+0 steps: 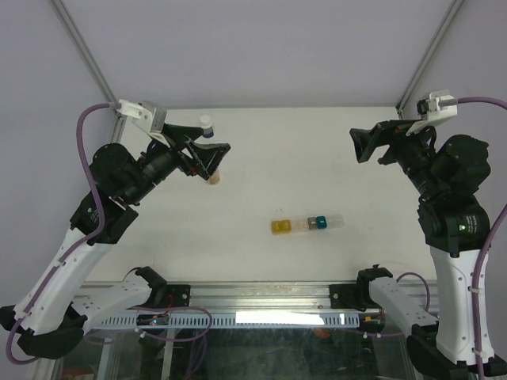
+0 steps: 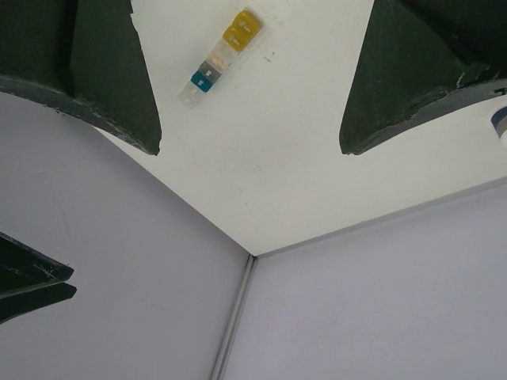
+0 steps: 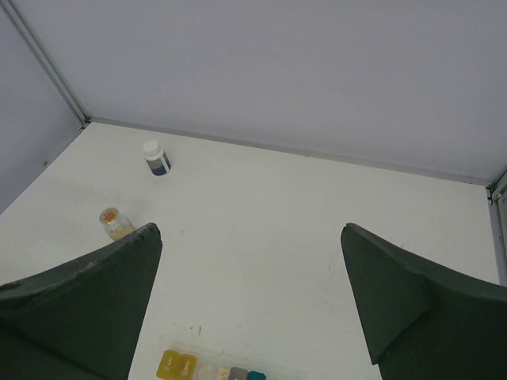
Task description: Sort the pills into containers
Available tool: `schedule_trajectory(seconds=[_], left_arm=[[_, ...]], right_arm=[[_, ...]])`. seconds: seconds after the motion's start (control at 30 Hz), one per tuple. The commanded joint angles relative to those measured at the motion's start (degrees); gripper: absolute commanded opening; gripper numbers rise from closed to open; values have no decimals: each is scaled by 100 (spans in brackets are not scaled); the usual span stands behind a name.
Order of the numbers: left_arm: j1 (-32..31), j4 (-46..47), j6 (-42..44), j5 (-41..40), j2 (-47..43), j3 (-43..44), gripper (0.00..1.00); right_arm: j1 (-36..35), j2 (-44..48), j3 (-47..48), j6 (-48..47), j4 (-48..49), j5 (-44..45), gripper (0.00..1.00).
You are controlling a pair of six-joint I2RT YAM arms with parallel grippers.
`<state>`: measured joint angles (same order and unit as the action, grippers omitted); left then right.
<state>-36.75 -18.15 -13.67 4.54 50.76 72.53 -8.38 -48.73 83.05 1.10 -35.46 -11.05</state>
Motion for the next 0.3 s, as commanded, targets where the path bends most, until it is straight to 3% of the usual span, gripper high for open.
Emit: schedule_trajectory(seconds=[0.0,0.27], left_arm=[[-16,33,172,58,-53,165,99],[-16,28,217,117,-3,141,99]], right_arm=[[21,-1,151,118,109,38,100],[21,-10,8,-67,185,60,99]])
